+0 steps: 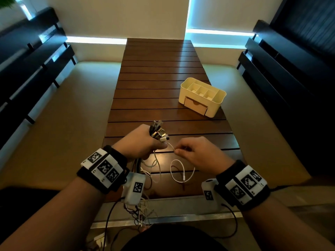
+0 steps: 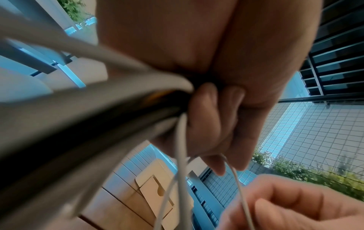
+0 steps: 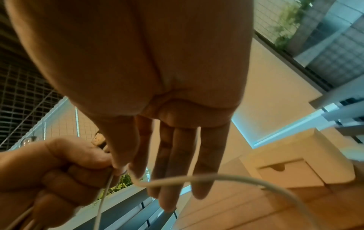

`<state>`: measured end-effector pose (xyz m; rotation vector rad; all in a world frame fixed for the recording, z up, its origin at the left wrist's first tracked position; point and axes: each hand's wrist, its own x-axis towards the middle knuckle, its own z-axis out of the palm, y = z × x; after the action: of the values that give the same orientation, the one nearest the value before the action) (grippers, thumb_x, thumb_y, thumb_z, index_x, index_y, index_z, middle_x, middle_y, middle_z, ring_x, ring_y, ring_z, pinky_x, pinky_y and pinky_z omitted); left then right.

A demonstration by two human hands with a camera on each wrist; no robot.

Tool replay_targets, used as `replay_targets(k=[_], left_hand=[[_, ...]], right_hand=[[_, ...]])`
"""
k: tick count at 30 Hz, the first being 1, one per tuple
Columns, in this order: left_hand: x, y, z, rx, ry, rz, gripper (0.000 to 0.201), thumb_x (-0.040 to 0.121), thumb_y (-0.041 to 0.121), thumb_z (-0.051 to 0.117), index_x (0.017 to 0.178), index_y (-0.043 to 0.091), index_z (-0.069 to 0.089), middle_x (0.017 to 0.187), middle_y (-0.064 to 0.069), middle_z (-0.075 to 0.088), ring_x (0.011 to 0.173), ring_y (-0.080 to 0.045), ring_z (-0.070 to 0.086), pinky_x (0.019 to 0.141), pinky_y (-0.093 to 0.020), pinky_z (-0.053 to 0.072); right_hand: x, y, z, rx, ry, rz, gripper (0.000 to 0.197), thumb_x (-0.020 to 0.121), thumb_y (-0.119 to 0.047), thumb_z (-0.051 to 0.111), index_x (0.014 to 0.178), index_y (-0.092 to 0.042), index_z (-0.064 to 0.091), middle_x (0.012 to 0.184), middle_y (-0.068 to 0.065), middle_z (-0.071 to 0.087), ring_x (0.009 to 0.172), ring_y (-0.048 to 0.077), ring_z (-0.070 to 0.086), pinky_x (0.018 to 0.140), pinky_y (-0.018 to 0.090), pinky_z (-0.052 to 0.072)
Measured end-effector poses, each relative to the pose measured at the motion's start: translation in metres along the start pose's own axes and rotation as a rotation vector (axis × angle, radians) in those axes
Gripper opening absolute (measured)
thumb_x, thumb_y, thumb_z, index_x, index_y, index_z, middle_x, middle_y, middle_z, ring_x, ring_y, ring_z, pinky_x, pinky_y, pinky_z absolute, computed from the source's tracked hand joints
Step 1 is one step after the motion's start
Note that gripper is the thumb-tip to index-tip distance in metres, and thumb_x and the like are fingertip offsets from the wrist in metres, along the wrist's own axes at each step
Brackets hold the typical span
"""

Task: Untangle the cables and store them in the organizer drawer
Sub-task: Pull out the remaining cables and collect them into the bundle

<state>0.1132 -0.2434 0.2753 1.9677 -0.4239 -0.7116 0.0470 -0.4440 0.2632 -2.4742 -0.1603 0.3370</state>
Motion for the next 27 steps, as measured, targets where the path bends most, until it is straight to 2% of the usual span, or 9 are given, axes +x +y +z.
replay_targets(k=[4, 7, 10, 14, 18, 20, 22, 24, 27], left_hand=[[-0.004, -0.002, -0.002, -0.075, 0.006, 0.009, 0.024, 0.091, 0.013, 0.068, 0.093, -0.01, 0.06, 0.056, 0.002, 0.047, 0.046, -0.011, 0.038, 0.045, -0.023, 0.036], [-0.005, -0.005, -0.002, -0.166, 0.097, 0.057, 0.019, 0.091, 0.012, 0.067, 0.094, -0.006, 0.062, 0.058, 0.0, 0.045, 0.046, -0.013, 0.037, 0.044, -0.025, 0.035], [-0.004, -0.005, -0.004, -0.368, 0.198, 0.095, 0.01, 0.092, 0.011, 0.065, 0.097, 0.002, 0.062, 0.056, 0.003, 0.038, 0.045, -0.012, 0.03, 0.045, -0.026, 0.03], [-0.001, 0.002, 0.0, -0.443, 0.248, 0.132, 0.009, 0.094, 0.011, 0.063, 0.1, 0.005, 0.061, 0.056, 0.004, 0.037, 0.044, -0.011, 0.029, 0.042, -0.024, 0.031], [0.003, 0.002, 0.004, -0.525, 0.313, 0.127, 0.006, 0.095, 0.009, 0.062, 0.099, 0.005, 0.06, 0.057, 0.002, 0.033, 0.044, -0.012, 0.024, 0.043, -0.024, 0.026], [0.003, 0.002, 0.006, -0.552, 0.314, 0.132, 0.006, 0.095, 0.008, 0.061, 0.101, 0.007, 0.058, 0.059, -0.001, 0.03, 0.046, -0.012, 0.022, 0.044, -0.025, 0.022], [0.002, 0.003, 0.01, -0.56, 0.285, 0.142, 0.006, 0.096, 0.009, 0.061, 0.1, 0.008, 0.057, 0.06, -0.001, 0.029, 0.045, -0.012, 0.022, 0.044, -0.025, 0.023], [0.002, 0.007, 0.018, -0.575, 0.244, 0.149, 0.005, 0.096, 0.009, 0.061, 0.096, 0.009, 0.055, 0.061, -0.001, 0.029, 0.045, -0.012, 0.022, 0.043, -0.024, 0.024], [-0.001, 0.014, 0.036, -0.634, 0.15, 0.171, 0.015, 0.096, 0.011, 0.06, 0.084, 0.012, 0.053, 0.062, -0.002, 0.027, 0.047, -0.013, 0.022, 0.044, -0.025, 0.023]], right_hand=[[-0.006, -0.004, 0.001, 0.205, -0.087, 0.087, 0.01, 0.099, -0.028, 0.056, 0.094, -0.026, 0.064, 0.087, -0.007, 0.07, 0.074, -0.001, 0.068, 0.063, 0.017, 0.053], [-0.017, -0.012, -0.001, 0.65, -0.191, 0.228, 0.014, 0.101, -0.019, 0.052, 0.102, -0.007, 0.061, 0.082, 0.009, 0.073, 0.067, 0.023, 0.072, 0.055, 0.028, 0.056], [-0.029, -0.017, 0.002, 0.848, -0.263, 0.348, 0.016, 0.102, -0.011, 0.046, 0.104, -0.001, 0.058, 0.073, 0.016, 0.067, 0.057, 0.025, 0.063, 0.048, 0.029, 0.052], [-0.031, -0.012, 0.009, 0.788, -0.351, 0.476, 0.018, 0.1, -0.012, 0.047, 0.104, -0.002, 0.061, 0.081, 0.02, 0.07, 0.064, 0.028, 0.066, 0.058, 0.034, 0.056], [-0.024, 0.001, 0.006, -0.118, -0.398, 0.377, 0.033, 0.096, -0.041, 0.058, 0.11, -0.013, 0.068, 0.106, 0.006, 0.073, 0.097, 0.02, 0.068, 0.091, 0.038, 0.055], [-0.021, 0.005, 0.001, -0.335, -0.333, 0.393, 0.055, 0.089, -0.051, 0.065, 0.132, -0.018, 0.056, 0.133, 0.005, 0.059, 0.117, 0.019, 0.058, 0.098, 0.035, 0.049], [-0.018, 0.009, -0.004, -0.267, -0.271, 0.399, 0.093, 0.08, -0.056, 0.072, 0.154, -0.023, 0.027, 0.16, 0.002, 0.027, 0.141, 0.023, 0.037, 0.11, 0.038, 0.039], [-0.015, 0.007, -0.005, -0.112, -0.196, 0.295, 0.112, 0.073, -0.056, 0.078, 0.158, -0.031, 0.01, 0.166, -0.006, 0.005, 0.149, 0.02, 0.02, 0.115, 0.035, 0.029], [-0.013, -0.003, 0.001, 0.169, -0.161, 0.088, 0.106, 0.074, -0.039, 0.084, 0.155, -0.037, 0.015, 0.155, -0.021, 0.022, 0.138, 0.001, 0.027, 0.102, 0.012, 0.028]])
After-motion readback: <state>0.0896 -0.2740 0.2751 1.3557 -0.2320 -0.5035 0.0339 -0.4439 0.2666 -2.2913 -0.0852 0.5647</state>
